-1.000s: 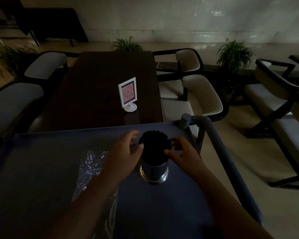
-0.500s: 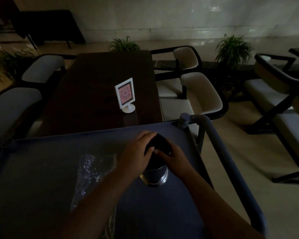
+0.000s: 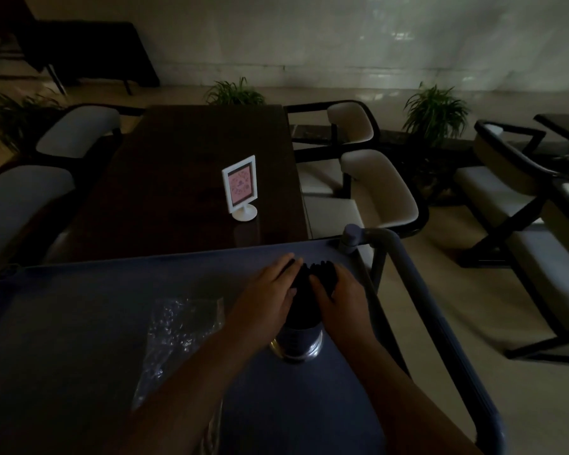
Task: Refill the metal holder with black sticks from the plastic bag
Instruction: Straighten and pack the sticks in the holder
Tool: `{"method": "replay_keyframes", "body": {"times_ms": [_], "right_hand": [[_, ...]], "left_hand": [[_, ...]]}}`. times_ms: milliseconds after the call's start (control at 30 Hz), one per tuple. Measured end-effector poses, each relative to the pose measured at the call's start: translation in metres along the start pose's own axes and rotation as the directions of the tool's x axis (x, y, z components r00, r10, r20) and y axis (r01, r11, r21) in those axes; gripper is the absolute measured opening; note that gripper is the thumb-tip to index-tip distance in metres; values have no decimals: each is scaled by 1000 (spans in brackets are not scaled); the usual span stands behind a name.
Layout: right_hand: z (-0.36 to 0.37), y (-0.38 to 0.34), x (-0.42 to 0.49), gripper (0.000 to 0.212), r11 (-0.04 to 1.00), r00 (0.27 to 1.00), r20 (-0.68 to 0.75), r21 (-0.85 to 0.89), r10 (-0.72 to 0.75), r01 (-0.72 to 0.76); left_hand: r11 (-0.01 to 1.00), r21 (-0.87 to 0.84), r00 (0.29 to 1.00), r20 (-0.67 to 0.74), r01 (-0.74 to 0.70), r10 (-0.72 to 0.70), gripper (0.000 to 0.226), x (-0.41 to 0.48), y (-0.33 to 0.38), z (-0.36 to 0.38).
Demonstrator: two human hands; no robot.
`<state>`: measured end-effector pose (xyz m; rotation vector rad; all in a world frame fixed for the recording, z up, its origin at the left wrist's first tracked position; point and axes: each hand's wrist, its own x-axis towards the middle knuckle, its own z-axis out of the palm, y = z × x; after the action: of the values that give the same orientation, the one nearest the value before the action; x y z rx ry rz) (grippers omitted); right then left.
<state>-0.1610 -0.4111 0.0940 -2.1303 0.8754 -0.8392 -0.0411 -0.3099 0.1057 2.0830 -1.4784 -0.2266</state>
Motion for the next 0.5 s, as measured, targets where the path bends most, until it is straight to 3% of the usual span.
{"method": "replay_keyframes", "body": {"times_ms": [233, 367, 500], "right_hand": [[-11, -25, 13, 7, 938, 982, -56, 309, 182, -157], [-16, -42, 17, 21, 888, 968, -158, 448, 197, -107], [-23, -55, 26, 16, 843, 943, -245, 535, 226, -63]], "left_hand": [[996, -85, 1000, 5, -1, 2, 49, 1, 0, -2], [989, -150, 999, 32, 2, 3, 47, 1, 1, -10], [980, -197, 998, 63, 19, -6, 47, 1, 2, -14]]}}
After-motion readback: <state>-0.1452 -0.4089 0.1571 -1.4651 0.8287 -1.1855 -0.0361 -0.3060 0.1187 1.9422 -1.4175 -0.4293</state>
